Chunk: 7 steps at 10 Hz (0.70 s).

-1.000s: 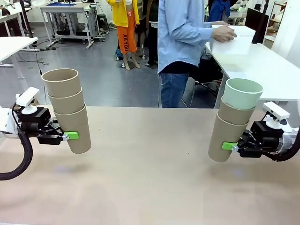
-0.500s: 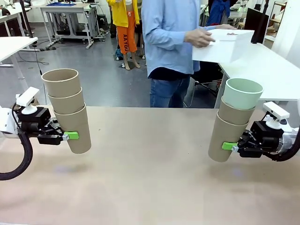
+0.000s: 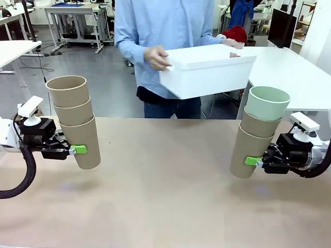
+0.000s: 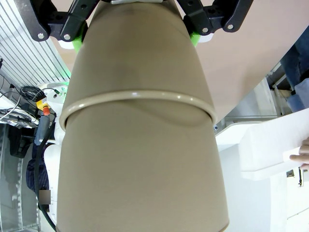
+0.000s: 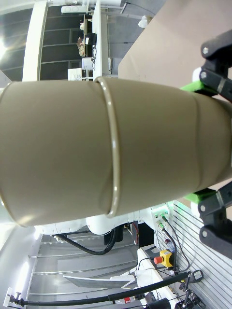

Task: Stack the cups and store them in the basket.
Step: Place the stack of Reusable plastic cups into the Pantry Basket.

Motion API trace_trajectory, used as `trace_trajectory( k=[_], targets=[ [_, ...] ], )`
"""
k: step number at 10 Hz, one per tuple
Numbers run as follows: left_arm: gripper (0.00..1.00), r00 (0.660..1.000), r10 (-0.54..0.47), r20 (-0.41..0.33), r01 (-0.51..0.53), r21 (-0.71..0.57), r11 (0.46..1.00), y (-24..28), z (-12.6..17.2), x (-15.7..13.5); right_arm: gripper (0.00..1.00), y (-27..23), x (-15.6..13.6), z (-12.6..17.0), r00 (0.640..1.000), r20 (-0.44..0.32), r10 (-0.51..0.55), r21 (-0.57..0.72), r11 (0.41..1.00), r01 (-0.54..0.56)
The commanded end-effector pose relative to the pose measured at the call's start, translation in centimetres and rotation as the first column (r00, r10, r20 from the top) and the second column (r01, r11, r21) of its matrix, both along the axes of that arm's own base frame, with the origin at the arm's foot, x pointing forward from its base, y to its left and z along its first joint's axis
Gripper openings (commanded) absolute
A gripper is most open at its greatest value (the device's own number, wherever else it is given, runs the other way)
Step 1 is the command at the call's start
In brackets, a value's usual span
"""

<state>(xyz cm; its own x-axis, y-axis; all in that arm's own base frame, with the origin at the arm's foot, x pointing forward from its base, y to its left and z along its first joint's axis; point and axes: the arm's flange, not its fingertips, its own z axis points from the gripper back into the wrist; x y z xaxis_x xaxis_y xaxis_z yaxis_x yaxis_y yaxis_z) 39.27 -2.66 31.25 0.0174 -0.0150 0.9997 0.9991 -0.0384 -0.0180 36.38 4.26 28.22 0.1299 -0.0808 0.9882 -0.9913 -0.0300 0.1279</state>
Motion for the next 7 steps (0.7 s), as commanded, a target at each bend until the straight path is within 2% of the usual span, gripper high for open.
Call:
trace_trajectory(
  k=[1, 7],
  targets=[
    [0.85, 1.0, -0.005, 0.01, 0.005, -0.002, 1.0, -0.03, 0.45, -0.04, 0.86, -0.03, 0.06, 0.51, 1.0, -0.01, 0.003, 0.001, 1.0, -0.003],
    [0.85, 1.0, -0.005, 0.01, 0.005, -0.002, 1.0, -0.03, 0.45, -0.04, 0.86, -0.03, 0.06, 0.51, 1.0, -0.01, 0.003, 0.001, 1.0, -0.003]
  ],
)
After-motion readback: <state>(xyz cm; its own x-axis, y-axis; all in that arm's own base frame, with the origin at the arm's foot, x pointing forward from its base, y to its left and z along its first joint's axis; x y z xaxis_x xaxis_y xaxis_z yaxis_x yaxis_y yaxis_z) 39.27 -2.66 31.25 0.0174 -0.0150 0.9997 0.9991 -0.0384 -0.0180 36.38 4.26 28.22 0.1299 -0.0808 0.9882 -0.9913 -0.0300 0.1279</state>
